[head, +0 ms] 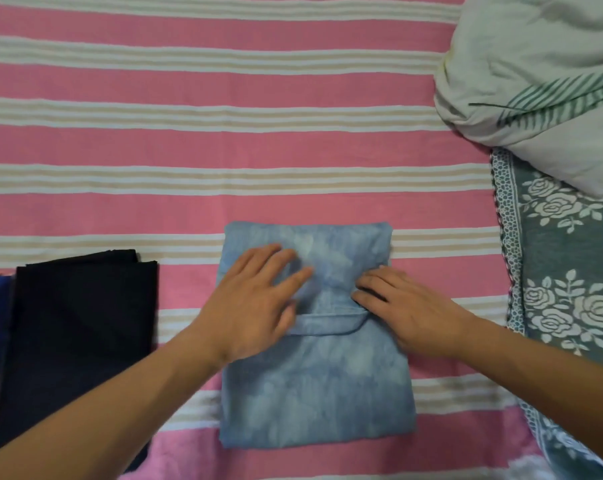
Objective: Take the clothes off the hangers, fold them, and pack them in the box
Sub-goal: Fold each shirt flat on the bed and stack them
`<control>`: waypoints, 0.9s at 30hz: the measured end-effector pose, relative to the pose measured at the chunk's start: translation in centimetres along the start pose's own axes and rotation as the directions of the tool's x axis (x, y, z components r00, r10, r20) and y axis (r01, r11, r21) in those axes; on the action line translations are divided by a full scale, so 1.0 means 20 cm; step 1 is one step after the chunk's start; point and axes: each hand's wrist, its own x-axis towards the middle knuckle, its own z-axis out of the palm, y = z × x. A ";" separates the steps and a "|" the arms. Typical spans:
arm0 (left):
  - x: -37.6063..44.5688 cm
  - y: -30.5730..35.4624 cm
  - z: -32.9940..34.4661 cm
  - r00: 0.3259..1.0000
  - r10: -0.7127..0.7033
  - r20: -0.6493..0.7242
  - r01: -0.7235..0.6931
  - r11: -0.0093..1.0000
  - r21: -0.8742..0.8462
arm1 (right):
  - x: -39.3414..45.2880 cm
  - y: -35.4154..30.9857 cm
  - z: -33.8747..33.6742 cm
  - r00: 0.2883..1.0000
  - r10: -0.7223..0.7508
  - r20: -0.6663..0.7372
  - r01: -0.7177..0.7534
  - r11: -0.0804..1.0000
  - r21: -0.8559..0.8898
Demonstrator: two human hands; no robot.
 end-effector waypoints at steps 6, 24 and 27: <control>0.11 0.05 0.32 0.985 -0.039 0.169 0.021 0.994 0.105 | 0.19 -0.06 -0.12 0.862 0.415 -0.292 -0.368 0.907 0.203; -0.03 -0.08 0.04 0.415 -0.874 0.254 0.672 0.107 -0.733 | 0.21 0.01 -0.07 0.376 0.917 0.132 -0.618 0.142 0.773; 0.03 -0.02 0.04 0.343 -0.867 0.361 0.663 -0.049 -0.747 | 0.19 -0.05 -0.07 0.418 0.855 0.306 -0.630 0.030 0.776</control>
